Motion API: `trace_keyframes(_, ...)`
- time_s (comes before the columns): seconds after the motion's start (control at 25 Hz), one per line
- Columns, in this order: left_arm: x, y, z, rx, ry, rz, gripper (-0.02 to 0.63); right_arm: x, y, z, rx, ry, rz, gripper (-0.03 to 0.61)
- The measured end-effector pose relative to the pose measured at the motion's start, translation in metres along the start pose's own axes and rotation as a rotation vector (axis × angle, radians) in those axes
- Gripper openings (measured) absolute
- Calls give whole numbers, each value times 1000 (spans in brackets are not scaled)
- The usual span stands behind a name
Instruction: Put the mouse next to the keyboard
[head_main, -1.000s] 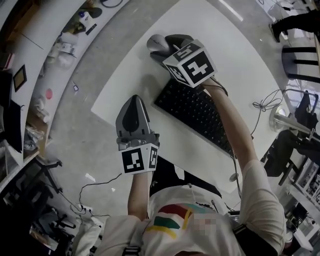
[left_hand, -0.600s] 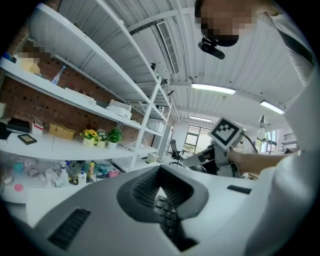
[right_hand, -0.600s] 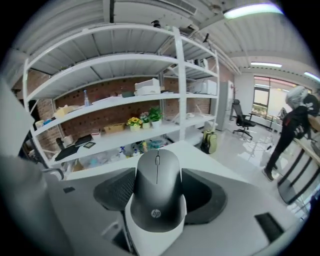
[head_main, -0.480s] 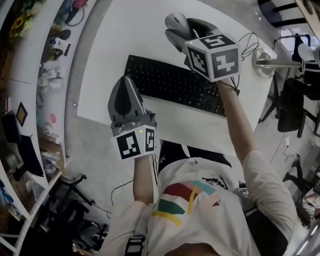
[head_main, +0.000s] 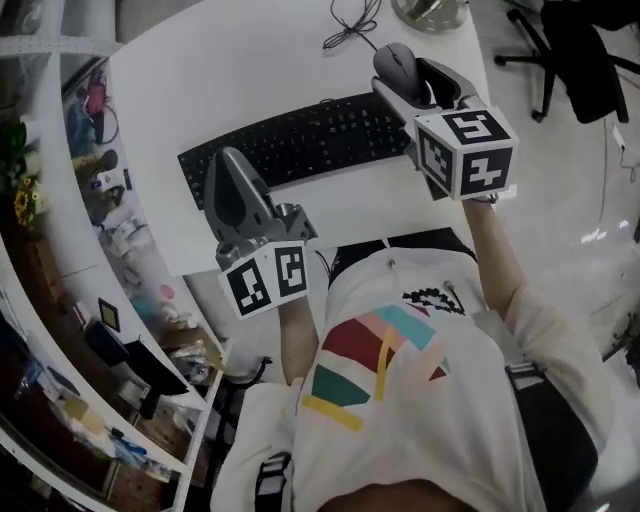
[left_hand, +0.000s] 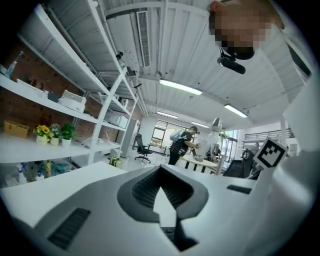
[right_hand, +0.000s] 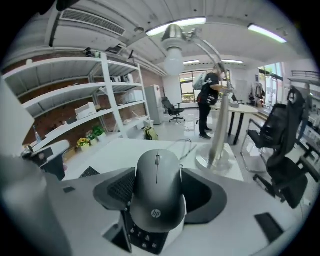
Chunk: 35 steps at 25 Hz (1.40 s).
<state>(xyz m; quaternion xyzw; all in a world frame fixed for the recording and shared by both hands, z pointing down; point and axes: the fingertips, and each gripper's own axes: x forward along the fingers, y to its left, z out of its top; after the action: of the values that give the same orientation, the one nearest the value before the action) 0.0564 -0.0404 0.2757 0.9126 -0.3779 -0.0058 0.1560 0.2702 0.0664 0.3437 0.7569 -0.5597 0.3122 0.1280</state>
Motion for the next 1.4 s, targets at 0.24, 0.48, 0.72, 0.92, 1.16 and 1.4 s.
trace_keyframes(0.24, 23, -87, -22, 66, 73, -209, 44, -36, -56, -60, 149, 71, -96, 299)
trace_keyframes(0.48, 28, -139, -26, 91, 161, -338, 44, -52, -80, -91, 238, 129, -168, 299)
trace_keyframes(0.72, 25, -148, -33, 127, 192, -366, 44, -38, -88, -124, 260, 181, -186, 299)
trace_keyframes(0.92, 29, -137, -55, 150, 200, -328, 44, -13, -98, -155, 241, 228, -203, 299)
trace_keyframes(1.16, 21, -120, -54, 153, 194, -299, 44, -4, -89, -160, 161, 245, -265, 299)
trace_keyframes(1.4, 19, -116, -51, 151, 170, -275, 44, 1, -92, -162, 145, 260, -267, 299)
